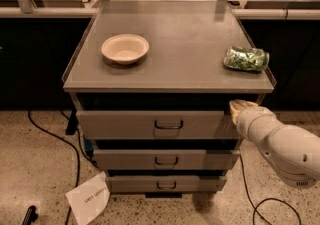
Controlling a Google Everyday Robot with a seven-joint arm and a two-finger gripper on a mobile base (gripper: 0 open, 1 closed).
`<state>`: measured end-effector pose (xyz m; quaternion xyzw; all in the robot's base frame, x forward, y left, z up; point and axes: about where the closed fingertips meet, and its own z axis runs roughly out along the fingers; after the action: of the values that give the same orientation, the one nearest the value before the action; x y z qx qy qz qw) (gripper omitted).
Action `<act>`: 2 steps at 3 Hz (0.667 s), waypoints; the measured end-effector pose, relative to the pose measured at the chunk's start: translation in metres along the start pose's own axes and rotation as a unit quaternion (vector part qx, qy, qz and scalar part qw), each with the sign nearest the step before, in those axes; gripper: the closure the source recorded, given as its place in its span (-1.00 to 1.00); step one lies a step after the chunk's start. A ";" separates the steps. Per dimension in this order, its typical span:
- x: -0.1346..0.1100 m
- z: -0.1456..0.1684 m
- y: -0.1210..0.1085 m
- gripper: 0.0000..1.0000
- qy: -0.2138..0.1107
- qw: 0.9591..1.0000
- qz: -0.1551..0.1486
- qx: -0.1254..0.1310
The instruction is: Open top drawer
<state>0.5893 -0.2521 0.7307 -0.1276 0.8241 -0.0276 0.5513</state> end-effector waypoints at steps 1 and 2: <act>-0.006 0.010 -0.002 1.00 -0.004 1.000 0.001 0.004; -0.006 0.022 -0.006 1.00 0.003 1.000 0.003 0.009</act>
Offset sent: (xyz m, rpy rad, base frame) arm 0.0398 -0.0076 -0.0096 -0.0028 0.0235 -0.0401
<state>0.6128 -0.2539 0.7290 -0.1202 0.8258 -0.0333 0.5499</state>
